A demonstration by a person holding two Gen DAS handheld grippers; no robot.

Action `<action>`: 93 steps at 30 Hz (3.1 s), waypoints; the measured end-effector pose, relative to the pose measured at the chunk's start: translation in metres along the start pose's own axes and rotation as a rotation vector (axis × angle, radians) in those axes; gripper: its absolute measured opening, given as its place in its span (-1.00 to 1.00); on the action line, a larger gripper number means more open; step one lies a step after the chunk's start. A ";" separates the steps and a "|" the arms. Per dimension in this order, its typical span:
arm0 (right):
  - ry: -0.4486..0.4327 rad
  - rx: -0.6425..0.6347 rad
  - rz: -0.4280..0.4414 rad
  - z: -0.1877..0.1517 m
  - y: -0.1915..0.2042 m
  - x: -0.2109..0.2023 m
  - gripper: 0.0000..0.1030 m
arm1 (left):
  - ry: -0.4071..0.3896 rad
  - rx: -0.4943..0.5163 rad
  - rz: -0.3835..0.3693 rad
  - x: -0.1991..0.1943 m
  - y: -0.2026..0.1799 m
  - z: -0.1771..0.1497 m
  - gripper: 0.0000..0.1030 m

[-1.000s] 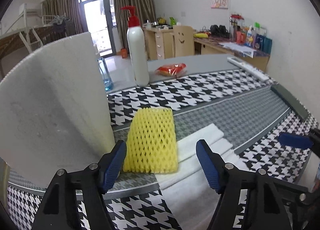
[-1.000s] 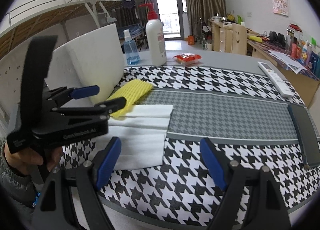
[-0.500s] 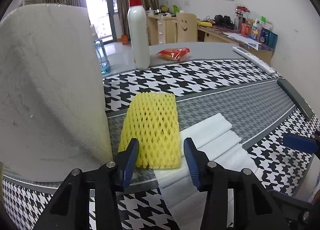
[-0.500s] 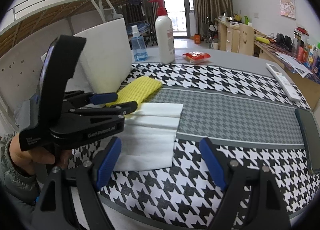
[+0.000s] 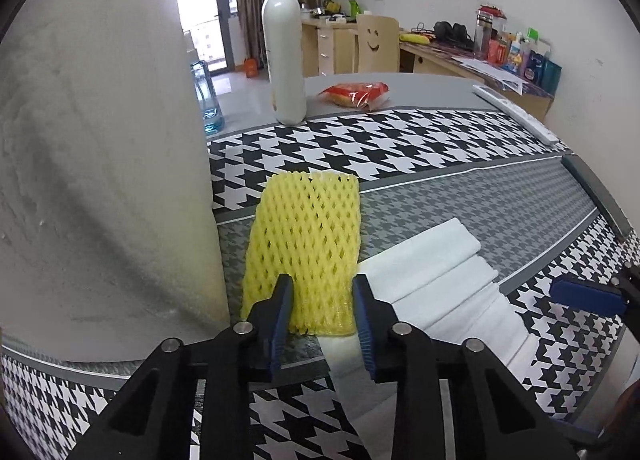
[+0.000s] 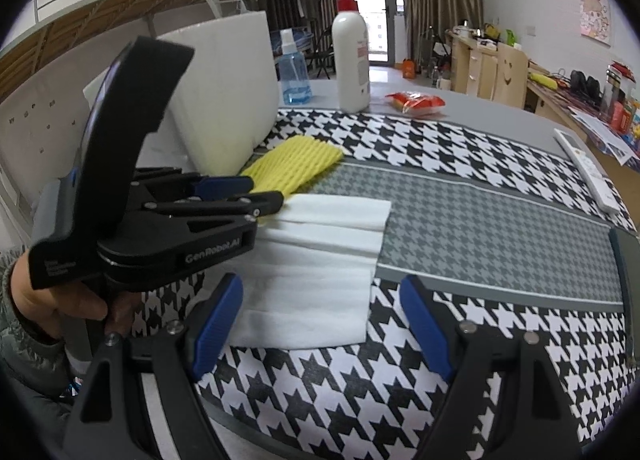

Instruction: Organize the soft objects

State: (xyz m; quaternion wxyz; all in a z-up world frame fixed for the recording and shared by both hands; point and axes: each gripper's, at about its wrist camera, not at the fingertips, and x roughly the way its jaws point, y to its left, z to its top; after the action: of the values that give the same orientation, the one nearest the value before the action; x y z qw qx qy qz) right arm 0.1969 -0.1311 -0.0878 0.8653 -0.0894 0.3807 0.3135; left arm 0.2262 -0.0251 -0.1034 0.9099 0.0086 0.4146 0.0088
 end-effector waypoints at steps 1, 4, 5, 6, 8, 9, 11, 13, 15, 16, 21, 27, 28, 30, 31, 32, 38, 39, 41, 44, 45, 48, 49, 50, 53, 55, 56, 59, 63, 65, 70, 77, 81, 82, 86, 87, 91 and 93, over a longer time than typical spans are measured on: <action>0.004 -0.005 0.000 0.000 0.001 0.002 0.63 | -0.001 -0.002 -0.001 0.000 0.001 0.000 -0.45; 0.013 -0.028 -0.011 0.001 0.005 0.006 0.63 | -0.004 -0.007 -0.009 -0.001 0.003 -0.001 -0.47; 0.012 -0.035 -0.015 0.002 0.006 0.007 0.63 | -0.005 -0.007 -0.008 -0.001 0.003 -0.001 -0.48; 0.009 -0.042 -0.020 0.003 0.007 0.006 0.63 | -0.005 -0.007 -0.008 -0.002 0.003 -0.001 -0.48; 0.004 -0.052 -0.023 0.006 0.009 0.005 0.63 | -0.004 -0.009 -0.010 -0.001 0.004 0.000 -0.48; 0.005 -0.059 -0.026 0.007 0.010 0.006 0.63 | -0.004 -0.010 -0.011 -0.001 0.004 0.000 -0.49; 0.012 -0.074 -0.034 0.009 0.012 0.010 0.63 | -0.004 -0.014 -0.015 -0.001 0.005 0.000 -0.50; 0.021 -0.080 -0.036 0.011 0.013 0.014 0.58 | -0.004 -0.018 -0.017 -0.001 0.005 0.000 -0.51; 0.039 -0.076 -0.014 0.012 0.013 0.018 0.52 | -0.004 -0.019 -0.018 -0.001 0.005 0.000 -0.53; 0.047 -0.074 -0.014 0.012 0.013 0.021 0.49 | -0.003 -0.025 -0.022 -0.001 0.006 0.000 -0.55; 0.083 -0.093 -0.038 0.010 0.016 0.034 0.30 | -0.003 -0.048 -0.048 -0.003 0.013 0.001 -0.66; 0.089 -0.118 -0.071 0.011 0.019 0.035 0.00 | -0.004 -0.058 -0.062 -0.004 0.015 0.001 -0.75; 0.088 -0.120 -0.075 0.012 0.019 0.035 -0.09 | -0.003 -0.068 -0.067 -0.004 0.017 0.001 -0.77; 0.089 -0.122 -0.076 0.012 0.019 0.035 -0.26 | -0.003 -0.075 -0.070 -0.005 0.018 0.002 -0.79; 0.088 -0.122 -0.077 0.012 0.020 0.035 -0.37 | -0.005 -0.073 -0.072 -0.005 0.018 0.001 -0.79; 0.087 -0.123 -0.081 0.012 0.020 0.034 -0.42 | -0.005 -0.076 -0.074 -0.006 0.018 0.001 -0.80; 0.066 -0.077 -0.095 0.012 0.011 0.035 -0.88 | -0.014 -0.088 -0.090 -0.008 0.020 0.000 -0.81; 0.060 -0.055 -0.089 0.011 0.008 0.034 -0.91 | -0.014 -0.086 -0.092 -0.009 0.019 0.000 -0.81; 0.055 -0.019 -0.084 0.010 0.004 0.032 -0.92 | -0.019 -0.082 -0.099 -0.012 0.019 0.000 -0.82; 0.041 0.001 -0.094 0.010 0.001 0.024 -0.92 | -0.045 -0.070 -0.090 -0.020 0.018 0.000 -0.82; 0.036 0.001 -0.097 0.010 0.000 0.021 -0.92 | -0.052 -0.068 -0.088 -0.023 0.018 -0.001 -0.82; 0.016 0.014 -0.113 0.010 -0.003 0.010 -0.92 | -0.066 -0.059 -0.092 -0.029 0.017 -0.002 -0.82; 0.012 0.020 -0.115 0.011 -0.004 0.009 -0.92 | -0.071 -0.056 -0.090 -0.031 0.016 -0.002 -0.82; 0.008 0.026 -0.116 0.010 -0.005 0.006 -0.92 | -0.076 -0.052 -0.089 -0.033 0.016 -0.004 -0.82; -0.013 0.047 -0.125 0.010 -0.007 -0.003 -0.92 | -0.087 -0.044 -0.086 -0.039 0.015 -0.005 -0.82; -0.026 0.050 -0.127 0.011 -0.006 -0.008 -0.92 | -0.107 -0.030 -0.076 -0.043 0.013 -0.006 -0.82; -0.031 0.052 -0.128 0.011 -0.005 -0.010 -0.92 | -0.113 -0.025 -0.072 -0.045 0.012 -0.006 -0.82; -0.040 0.054 -0.133 0.011 -0.004 -0.015 -0.92 | -0.121 -0.020 -0.074 -0.051 0.012 -0.008 -0.82; -0.054 0.062 -0.132 0.010 -0.003 -0.024 -0.92 | -0.133 -0.014 -0.073 -0.057 0.013 -0.010 -0.82; -0.064 0.072 -0.136 0.008 -0.002 -0.031 -0.92 | -0.139 -0.009 -0.074 -0.061 0.012 -0.011 -0.82; -0.090 0.084 -0.142 0.009 -0.001 -0.043 -0.92 | -0.160 0.002 -0.071 -0.069 0.010 -0.012 -0.82; -0.126 0.085 -0.162 0.010 0.002 -0.061 -0.92 | -0.197 0.015 -0.070 -0.084 0.008 -0.013 -0.82; -0.151 0.085 -0.171 0.011 0.004 -0.071 -0.92 | -0.225 0.022 -0.067 -0.094 0.010 -0.012 -0.82; -0.157 0.086 -0.174 0.012 0.004 -0.073 -0.92 | -0.232 0.023 -0.070 -0.097 0.010 -0.012 -0.82; -0.180 0.096 -0.183 0.014 0.002 -0.080 -0.92 | -0.260 0.036 -0.063 -0.106 0.011 -0.011 -0.82; -0.186 0.099 -0.184 0.015 0.002 -0.082 -0.92 | -0.266 0.040 -0.063 -0.108 0.011 -0.011 -0.82; -0.201 0.101 -0.189 0.017 0.002 -0.086 -0.92 | -0.282 0.046 -0.065 -0.115 0.014 -0.012 -0.82; -0.208 0.098 -0.193 0.017 0.003 -0.088 -0.92 | -0.289 0.048 -0.064 -0.117 0.014 -0.012 -0.82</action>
State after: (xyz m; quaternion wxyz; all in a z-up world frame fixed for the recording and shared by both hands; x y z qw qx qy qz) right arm 0.1600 -0.1643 -0.0127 0.9295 -0.0505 0.2936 0.2176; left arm 0.1400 -0.0135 -0.0230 0.9594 0.0184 0.2795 -0.0317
